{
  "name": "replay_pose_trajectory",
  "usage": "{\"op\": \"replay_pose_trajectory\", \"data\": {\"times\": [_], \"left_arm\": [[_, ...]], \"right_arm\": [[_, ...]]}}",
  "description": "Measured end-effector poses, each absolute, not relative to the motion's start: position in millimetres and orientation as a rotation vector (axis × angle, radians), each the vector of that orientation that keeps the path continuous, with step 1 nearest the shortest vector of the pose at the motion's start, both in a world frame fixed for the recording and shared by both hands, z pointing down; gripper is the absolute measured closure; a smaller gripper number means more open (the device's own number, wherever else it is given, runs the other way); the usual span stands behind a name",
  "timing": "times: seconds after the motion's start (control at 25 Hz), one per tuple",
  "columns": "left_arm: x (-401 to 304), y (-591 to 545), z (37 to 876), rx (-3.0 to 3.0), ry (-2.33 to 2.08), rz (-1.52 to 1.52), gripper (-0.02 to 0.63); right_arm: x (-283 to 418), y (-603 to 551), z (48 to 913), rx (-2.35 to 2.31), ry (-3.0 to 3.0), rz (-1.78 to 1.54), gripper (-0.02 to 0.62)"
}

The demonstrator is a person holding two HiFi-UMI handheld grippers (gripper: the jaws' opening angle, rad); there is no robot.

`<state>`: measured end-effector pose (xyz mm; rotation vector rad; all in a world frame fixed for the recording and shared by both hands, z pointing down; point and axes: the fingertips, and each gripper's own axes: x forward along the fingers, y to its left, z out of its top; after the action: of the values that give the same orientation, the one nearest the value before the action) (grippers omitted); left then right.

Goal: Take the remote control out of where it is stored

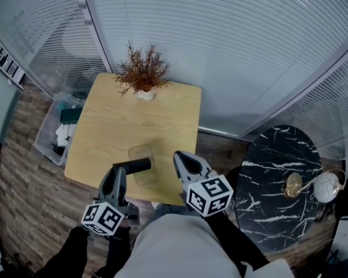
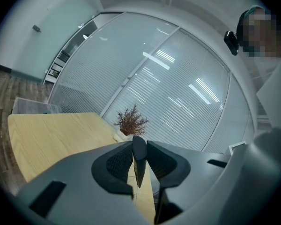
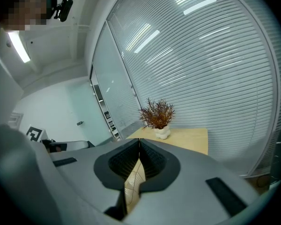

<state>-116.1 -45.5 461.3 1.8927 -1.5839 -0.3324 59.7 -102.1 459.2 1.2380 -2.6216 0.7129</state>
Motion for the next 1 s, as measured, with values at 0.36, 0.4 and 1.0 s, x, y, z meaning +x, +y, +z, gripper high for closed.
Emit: {"op": "replay_pose_trajectory", "data": {"times": [0.36, 0.4, 1.0], "left_arm": [[-115.1, -43.5, 454.7, 1.902, -1.576, -0.367, 0.506], [-115.4, -43.5, 453.8, 1.903, -1.576, -0.37, 0.506], [-114.8, -44.0, 442.2, 1.916, -1.569, -0.401, 0.506]], "right_arm": [[60.3, -99.1, 460.9, 1.232, -2.62, 0.706, 0.591], [60.0, -99.0, 460.7, 1.232, -2.62, 0.702, 0.592], [61.9, -98.1, 459.0, 1.232, -2.605, 0.644, 0.592]]}}
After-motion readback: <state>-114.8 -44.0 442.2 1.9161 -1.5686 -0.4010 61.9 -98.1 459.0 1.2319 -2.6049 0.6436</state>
